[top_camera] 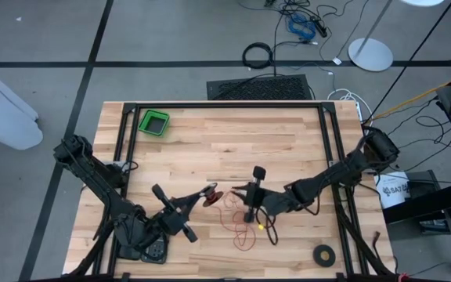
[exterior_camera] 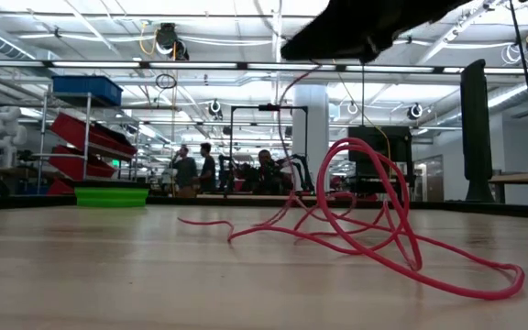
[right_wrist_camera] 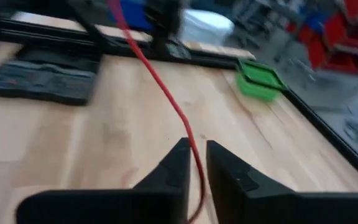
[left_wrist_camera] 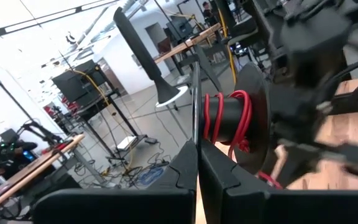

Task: Coil cords
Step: Uncoil the red wire from the spool

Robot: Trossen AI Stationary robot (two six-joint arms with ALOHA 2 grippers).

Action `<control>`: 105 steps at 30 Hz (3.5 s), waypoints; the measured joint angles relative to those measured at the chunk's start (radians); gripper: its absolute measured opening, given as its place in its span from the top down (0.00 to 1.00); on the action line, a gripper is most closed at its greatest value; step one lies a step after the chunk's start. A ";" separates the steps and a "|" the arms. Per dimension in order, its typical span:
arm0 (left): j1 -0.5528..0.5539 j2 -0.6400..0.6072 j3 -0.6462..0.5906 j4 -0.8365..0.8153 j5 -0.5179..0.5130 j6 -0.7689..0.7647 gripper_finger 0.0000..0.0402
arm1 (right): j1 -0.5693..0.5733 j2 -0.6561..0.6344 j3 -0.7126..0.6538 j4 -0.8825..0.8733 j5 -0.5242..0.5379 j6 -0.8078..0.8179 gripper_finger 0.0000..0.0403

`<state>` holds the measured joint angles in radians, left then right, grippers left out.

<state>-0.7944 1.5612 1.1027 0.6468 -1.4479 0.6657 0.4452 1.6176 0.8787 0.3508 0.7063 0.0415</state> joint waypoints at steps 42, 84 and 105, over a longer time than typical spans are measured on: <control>0.017 0.000 0.000 -0.002 -0.002 -0.025 0.99 | -0.002 0.277 0.274 0.459 -0.177 -0.245 0.47; 0.015 0.000 0.000 -0.016 -0.009 -0.025 0.99 | 0.133 0.275 0.518 0.074 0.036 -0.322 1.00; -0.019 0.000 0.000 -0.154 -0.015 0.022 0.99 | 0.316 0.264 0.637 -0.205 0.659 -0.509 1.00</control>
<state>-0.8132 1.5612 1.1027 0.4927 -1.4628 0.6872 0.7616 1.8812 1.5154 0.1456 1.3648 -0.4678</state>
